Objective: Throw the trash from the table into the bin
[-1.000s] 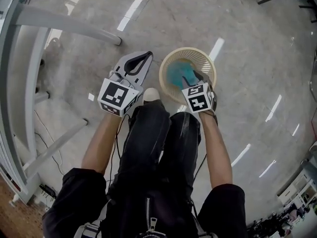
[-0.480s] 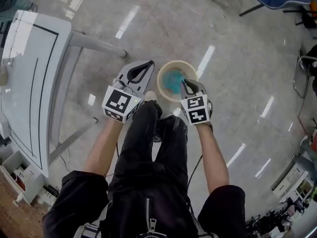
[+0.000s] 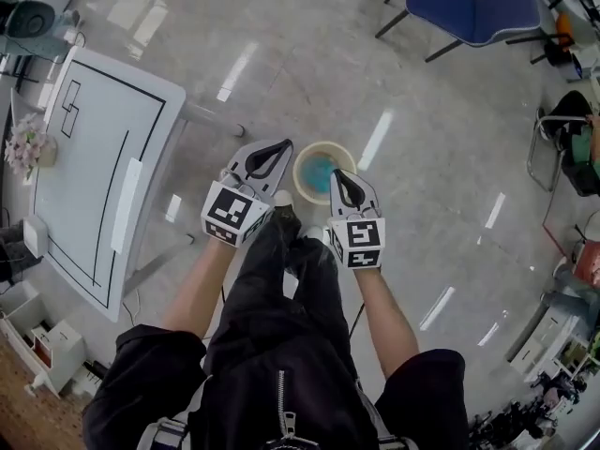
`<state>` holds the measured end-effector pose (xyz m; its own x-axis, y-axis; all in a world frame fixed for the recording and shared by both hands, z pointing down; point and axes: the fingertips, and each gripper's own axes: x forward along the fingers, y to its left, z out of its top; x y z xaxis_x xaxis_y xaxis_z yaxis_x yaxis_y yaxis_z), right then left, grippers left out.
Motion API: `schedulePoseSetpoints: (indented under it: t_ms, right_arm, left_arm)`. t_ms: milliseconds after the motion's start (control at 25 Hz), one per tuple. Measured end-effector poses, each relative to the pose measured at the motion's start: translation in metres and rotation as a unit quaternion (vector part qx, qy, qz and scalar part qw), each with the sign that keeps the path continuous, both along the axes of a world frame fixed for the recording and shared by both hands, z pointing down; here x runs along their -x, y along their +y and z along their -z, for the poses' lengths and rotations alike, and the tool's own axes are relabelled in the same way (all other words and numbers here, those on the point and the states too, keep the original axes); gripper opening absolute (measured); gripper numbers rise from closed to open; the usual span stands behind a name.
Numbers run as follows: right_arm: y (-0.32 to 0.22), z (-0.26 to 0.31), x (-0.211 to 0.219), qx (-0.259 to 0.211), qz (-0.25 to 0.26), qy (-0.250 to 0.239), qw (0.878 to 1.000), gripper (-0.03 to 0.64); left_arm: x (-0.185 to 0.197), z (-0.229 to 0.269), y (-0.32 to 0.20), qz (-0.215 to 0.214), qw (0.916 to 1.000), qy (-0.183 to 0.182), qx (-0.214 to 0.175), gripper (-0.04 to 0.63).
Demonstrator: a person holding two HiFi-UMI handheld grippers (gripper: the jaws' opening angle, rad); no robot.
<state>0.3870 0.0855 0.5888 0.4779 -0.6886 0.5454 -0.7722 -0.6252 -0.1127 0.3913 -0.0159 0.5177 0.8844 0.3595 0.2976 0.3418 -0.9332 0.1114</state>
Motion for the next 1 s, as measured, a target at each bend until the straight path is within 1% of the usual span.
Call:
schedulePoseSetpoints:
  t_ms: [120, 240, 400, 480, 680, 840, 1000]
  right_arm:
    - [0.0, 0.066, 0.011, -0.045, -0.019, 0.029, 0.998, 0.009]
    - [0.006, 0.128, 0.021, -0.085, -0.029, 0.064, 0.994, 0.009]
    - [0.017, 0.177, 0.032, -0.109, -0.038, 0.077, 0.99, 0.009]
    - [0.022, 0.189, 0.038, -0.112, -0.036, 0.082, 0.99, 0.009]
    - [0.041, 0.205, 0.045, -0.103, -0.033, 0.1, 0.989, 0.009]
    - [0.05, 0.208, 0.051, -0.108, -0.042, 0.098, 0.988, 0.009]
    - [0.058, 0.21, 0.058, -0.106, -0.036, 0.098, 0.989, 0.009]
  left_arm:
    - [0.008, 0.034, 0.004, 0.001, 1.0, 0.003, 0.002, 0.006]
    - [0.018, 0.064, 0.009, 0.002, 1.0, 0.01, 0.001, 0.006]
    - [0.031, 0.095, 0.019, 0.002, 0.9998, 0.02, 0.001, 0.006]
    - [0.038, 0.104, 0.025, 0.003, 0.9997, 0.024, -0.001, 0.006]
    - [0.054, 0.111, 0.05, 0.003, 0.9997, 0.026, 0.004, 0.006]
    - [0.066, 0.115, 0.06, 0.0, 0.9997, 0.026, -0.002, 0.006]
    - [0.071, 0.118, 0.069, 0.004, 0.9996, 0.028, -0.003, 0.006]
